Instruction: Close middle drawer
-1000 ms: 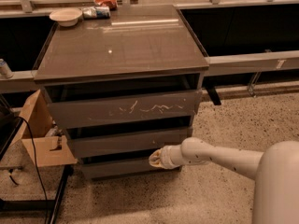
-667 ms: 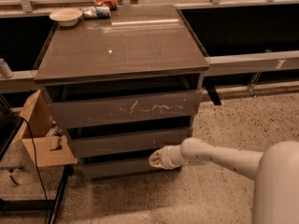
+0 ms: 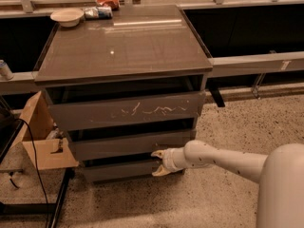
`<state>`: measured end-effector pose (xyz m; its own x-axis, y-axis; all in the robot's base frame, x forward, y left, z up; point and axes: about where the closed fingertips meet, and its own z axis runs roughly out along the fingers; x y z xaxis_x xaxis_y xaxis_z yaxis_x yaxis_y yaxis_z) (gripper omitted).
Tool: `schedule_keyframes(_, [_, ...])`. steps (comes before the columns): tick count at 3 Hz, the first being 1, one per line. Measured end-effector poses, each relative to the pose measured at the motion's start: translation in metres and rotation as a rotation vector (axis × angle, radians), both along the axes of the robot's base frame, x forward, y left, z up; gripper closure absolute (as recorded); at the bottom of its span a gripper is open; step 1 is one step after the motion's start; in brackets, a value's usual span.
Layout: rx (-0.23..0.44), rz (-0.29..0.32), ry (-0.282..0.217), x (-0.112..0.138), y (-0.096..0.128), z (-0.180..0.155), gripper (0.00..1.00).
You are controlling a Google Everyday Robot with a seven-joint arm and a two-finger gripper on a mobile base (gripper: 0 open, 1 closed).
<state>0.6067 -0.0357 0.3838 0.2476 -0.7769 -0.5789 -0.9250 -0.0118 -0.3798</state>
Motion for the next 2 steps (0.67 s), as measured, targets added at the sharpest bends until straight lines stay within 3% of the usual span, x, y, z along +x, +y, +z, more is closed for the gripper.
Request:
schedule_keyframes(1, [0.0, 0.0, 0.0, 0.0, 0.0001, 0.0, 0.0])
schedule_keyframes(2, [0.0, 0.0, 0.0, 0.0, 0.0001, -0.0001, 0.0])
